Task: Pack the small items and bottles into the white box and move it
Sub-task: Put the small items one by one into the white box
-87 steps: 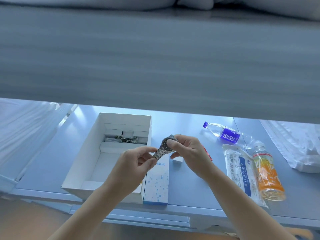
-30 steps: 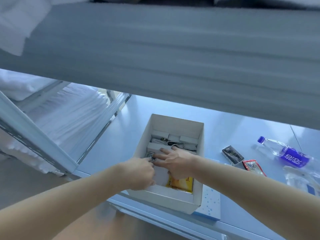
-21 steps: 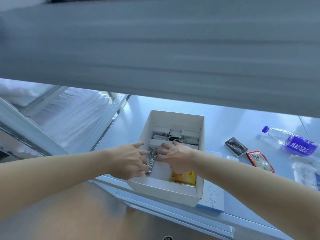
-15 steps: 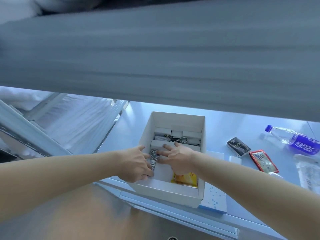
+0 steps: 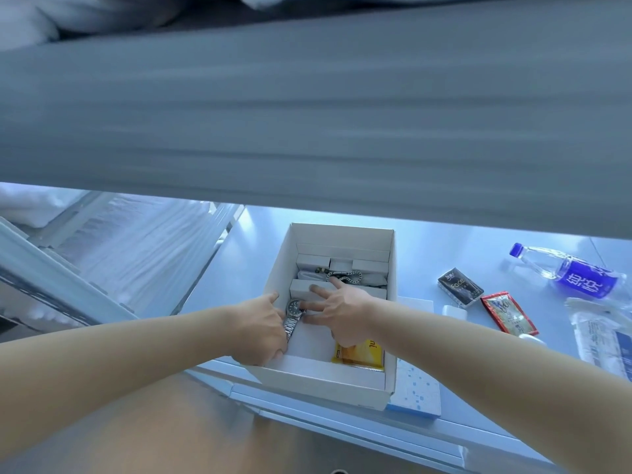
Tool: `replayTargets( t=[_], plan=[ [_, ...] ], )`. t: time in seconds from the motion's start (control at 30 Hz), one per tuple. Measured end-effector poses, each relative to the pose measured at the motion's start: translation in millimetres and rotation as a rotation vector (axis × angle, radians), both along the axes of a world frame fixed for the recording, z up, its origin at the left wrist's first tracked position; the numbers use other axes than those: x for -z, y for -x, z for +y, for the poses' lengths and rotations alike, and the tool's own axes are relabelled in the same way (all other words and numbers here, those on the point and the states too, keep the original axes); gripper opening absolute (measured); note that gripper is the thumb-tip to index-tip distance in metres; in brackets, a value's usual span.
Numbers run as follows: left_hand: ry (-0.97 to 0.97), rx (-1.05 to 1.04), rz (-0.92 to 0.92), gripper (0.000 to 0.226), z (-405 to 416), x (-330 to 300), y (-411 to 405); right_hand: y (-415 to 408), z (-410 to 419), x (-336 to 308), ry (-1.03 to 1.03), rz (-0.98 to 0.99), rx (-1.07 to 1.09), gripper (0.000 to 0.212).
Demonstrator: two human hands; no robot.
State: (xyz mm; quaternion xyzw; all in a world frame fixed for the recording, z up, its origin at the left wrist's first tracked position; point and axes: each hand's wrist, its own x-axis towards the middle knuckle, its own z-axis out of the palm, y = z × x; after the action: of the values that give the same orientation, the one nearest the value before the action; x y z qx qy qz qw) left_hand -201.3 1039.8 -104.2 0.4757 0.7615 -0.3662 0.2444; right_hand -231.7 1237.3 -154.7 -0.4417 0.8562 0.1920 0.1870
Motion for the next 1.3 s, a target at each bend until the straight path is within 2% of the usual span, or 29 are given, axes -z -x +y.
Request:
replayTargets(
  t=[0.17, 0.43, 0.57, 0.7, 0.87, 1.07, 1.3],
  plan=[
    [-0.064, -0.014, 0.007, 0.029, -3.4, 3.9, 0.9, -0.7, -0.5, -2.2, -0.014, 0.016, 0.007, 0.068],
    [-0.261, -0.041, 0.048, 0.039, -10.0, -1.2, 2.1, -10.3, 21.9, -26.0, 0.116, 0.059, -0.012, 0.062],
    [-0.319, 0.031, 0.125, 0.041, -7.4, -17.4, 8.5, -17.0, 54.2, -47.1, 0.236, 0.057, 0.072, 0.060],
    [-0.536, 0.193, 0.221, 0.037, 12.3, -29.4, 7.8, -24.2, 94.8, -63.5, 0.378, 0.102, 0.157, 0.062],
    [-0.746, 0.231, 0.290, 0.038, 58.9, -45.4, 8.3, -40.7, 161.0, -72.0, 0.459, 0.142, 0.337, 0.061],
    [-0.936, 0.153, 0.210, 0.038, 130.0, -43.6, -0.1, -65.0, 247.7, -61.6, 0.533, 0.107, 0.703, 0.061],
    [-0.807, -0.075, 0.114, 0.051, 218.3, -4.5, 4.4, -82.1, 303.0, -20.0, 0.534, 0.013, 0.980, 0.067]
  ],
)
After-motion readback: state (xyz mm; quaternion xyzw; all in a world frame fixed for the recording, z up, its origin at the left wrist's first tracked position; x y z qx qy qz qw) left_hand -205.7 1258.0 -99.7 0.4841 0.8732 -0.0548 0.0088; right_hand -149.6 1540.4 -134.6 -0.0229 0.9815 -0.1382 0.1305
